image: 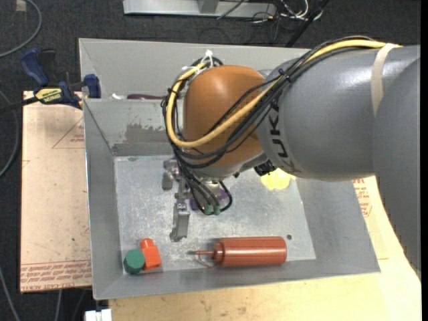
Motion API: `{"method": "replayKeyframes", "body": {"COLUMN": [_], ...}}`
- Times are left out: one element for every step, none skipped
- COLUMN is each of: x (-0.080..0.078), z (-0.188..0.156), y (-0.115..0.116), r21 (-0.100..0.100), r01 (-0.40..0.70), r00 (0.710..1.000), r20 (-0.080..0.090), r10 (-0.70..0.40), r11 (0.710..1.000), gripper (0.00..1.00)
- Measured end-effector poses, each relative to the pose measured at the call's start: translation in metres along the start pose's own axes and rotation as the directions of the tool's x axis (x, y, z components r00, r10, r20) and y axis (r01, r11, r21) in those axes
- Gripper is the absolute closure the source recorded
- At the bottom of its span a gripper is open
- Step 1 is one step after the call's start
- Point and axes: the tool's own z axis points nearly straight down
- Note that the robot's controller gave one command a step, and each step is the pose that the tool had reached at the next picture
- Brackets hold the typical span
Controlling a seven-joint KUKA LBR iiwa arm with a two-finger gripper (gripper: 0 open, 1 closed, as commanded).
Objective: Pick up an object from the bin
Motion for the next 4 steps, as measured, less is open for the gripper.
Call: {"method": "replayKeyframes", "body": {"x": [0.0,0.007,0.008,0.023], "z": [0.0,0.024,0.074,0.055], "y": [0.0,-0.043,-0.07,-0.093], "r21": [0.0,-0.002,0.002,-0.002], "r01": [0.0,0.054,0.095,0.122], "r00": [1.0,0.999,0.995,0.992], "r20": [0.0,0.003,0.003,-0.012], "r10": [0.0,-0.054,-0.095,-0.122], "r11": [1.0,0.999,0.995,0.993], "gripper": [0.0,0.0,0.0,0.0]}}
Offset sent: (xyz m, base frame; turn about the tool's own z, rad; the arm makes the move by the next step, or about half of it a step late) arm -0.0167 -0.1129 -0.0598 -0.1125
